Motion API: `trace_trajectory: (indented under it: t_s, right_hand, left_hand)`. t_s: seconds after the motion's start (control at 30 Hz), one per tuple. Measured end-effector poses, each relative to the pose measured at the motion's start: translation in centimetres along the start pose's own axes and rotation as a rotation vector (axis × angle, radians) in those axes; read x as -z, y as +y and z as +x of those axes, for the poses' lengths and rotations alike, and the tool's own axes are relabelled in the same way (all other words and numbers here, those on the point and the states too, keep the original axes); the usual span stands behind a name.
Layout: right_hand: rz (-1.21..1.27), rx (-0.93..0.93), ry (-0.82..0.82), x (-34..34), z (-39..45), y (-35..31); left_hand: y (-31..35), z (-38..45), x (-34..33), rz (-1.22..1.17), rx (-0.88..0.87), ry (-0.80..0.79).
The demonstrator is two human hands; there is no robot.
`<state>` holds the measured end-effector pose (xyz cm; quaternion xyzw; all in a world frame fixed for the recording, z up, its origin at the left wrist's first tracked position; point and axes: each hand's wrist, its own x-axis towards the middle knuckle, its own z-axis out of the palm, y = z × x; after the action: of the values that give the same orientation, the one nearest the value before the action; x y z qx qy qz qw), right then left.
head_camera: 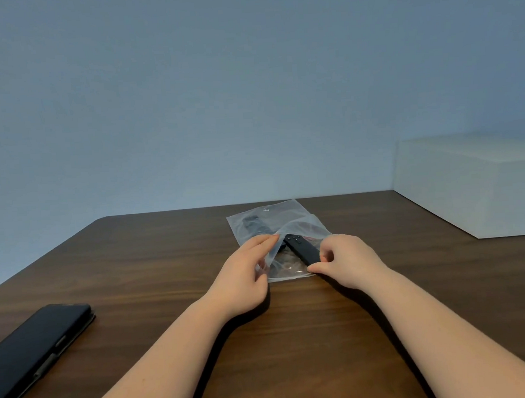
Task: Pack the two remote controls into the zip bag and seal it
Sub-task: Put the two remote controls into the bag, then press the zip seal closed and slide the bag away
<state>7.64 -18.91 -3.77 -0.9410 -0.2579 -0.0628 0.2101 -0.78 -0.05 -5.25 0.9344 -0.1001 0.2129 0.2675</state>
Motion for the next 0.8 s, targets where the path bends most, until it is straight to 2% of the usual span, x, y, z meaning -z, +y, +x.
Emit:
trace_trajectory:
  t_s: [0.27, 0.47, 0.57, 0.7, 0.77, 0.8]
  right_hand:
    - [-0.034, 0.003, 0.031, -1.9, 0.6, -0.3]
    - [-0.293, -0.070, -0.078, -2.6, 0.9, -1.5]
    - [-0.339, -0.089, -0.117, -2.6, 1.1, -1.6]
    - [-0.162, -0.032, -0.077, -2.1, 0.9, -0.6]
    - [-0.018, -0.052, 0.028, -1.1, 0.6, -0.2]
    - [0.035, -0.076, 0.136, -0.3, 0.6, 0.0]
  left_hand:
    - [-0.4, 0.2, -0.3, 0.010, -0.014, -0.002]
    - [-0.2, 0.2, -0.2, 0.007, -0.025, 0.007]
    - [-0.1, 0.1, 0.0, 0.002, -0.019, 0.012]
    - [-0.2, 0.0, 0.2, -0.017, -0.007, 0.044]
    - [-0.1, 0.0, 0.3, -0.011, -0.003, 0.055]
    - [0.0, 0.0, 0.4, -0.003, -0.004, 0.053]
